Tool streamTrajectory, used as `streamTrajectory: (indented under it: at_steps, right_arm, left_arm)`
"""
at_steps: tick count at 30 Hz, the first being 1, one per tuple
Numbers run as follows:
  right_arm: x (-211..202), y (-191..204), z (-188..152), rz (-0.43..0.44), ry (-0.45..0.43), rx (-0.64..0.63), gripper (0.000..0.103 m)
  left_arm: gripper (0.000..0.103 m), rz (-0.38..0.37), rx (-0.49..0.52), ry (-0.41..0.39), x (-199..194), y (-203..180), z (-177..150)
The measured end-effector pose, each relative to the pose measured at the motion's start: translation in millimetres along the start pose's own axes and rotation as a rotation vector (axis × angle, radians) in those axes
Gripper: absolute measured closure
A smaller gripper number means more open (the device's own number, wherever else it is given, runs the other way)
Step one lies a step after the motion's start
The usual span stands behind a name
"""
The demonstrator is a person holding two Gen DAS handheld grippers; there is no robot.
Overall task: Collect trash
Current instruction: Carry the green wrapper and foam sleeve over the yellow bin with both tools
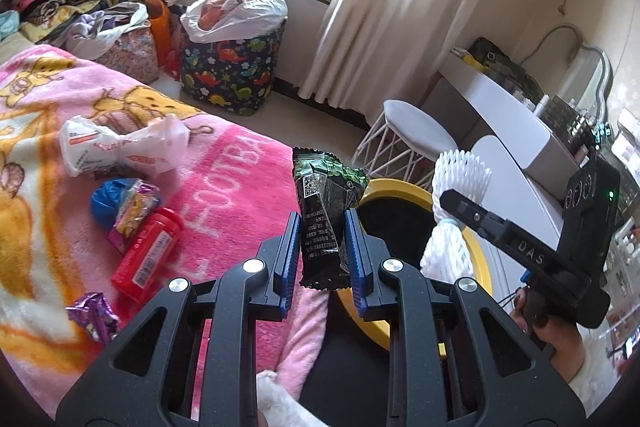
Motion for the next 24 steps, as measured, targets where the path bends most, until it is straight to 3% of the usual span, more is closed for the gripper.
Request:
streamTrajectory:
  at_steps: [24]
  right_arm:
    - [-11,-76,2,-0.120,-0.041,0.117,0.081]
  left_arm:
    - [0.087,-0.047,0.113,0.099,43,-53,-22]
Point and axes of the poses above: each gripper's, at about its wrist camera, not at the fingertips, and x roughly the way its jaws point, y to its left, z to its top, the point moved 5 cm from there along x, roughly the way its jaws point, and after that the axes turned 7 degrees about y, right-handed, at the moved point
